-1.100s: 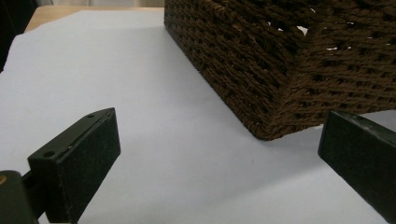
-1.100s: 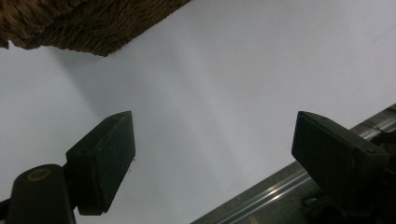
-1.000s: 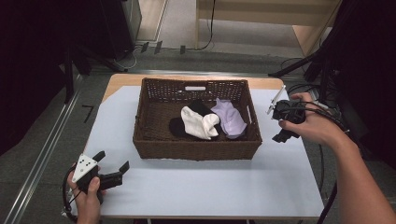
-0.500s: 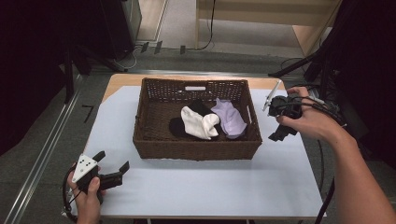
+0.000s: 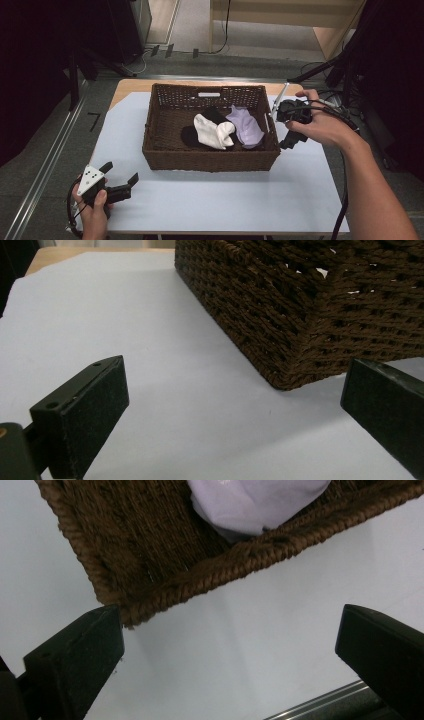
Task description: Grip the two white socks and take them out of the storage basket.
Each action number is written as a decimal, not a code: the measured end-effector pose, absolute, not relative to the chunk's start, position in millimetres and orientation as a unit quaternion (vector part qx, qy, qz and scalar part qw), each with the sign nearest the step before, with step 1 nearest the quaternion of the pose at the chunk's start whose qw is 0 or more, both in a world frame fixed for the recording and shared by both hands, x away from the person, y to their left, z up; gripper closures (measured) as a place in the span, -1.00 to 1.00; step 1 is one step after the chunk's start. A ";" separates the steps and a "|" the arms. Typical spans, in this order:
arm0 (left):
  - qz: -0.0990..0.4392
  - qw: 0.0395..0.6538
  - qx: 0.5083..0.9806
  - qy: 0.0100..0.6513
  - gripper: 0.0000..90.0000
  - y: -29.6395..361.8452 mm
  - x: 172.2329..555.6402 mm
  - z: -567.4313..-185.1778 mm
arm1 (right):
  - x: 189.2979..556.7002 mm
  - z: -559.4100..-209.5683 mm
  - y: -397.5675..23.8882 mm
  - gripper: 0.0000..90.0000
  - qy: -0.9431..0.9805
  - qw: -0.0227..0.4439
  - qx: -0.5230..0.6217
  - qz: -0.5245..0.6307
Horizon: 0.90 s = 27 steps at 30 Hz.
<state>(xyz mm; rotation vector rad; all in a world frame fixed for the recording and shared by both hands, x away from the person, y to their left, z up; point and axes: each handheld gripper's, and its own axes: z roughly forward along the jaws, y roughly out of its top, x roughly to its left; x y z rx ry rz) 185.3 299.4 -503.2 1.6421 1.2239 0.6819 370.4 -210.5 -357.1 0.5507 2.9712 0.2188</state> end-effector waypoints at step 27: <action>0.278 0.475 0.670 0.498 -1.00 299.7 185.0 -503.2 | 388.2 -368.8 -142.4 -1.00 0.979 0.078 0.169 0.087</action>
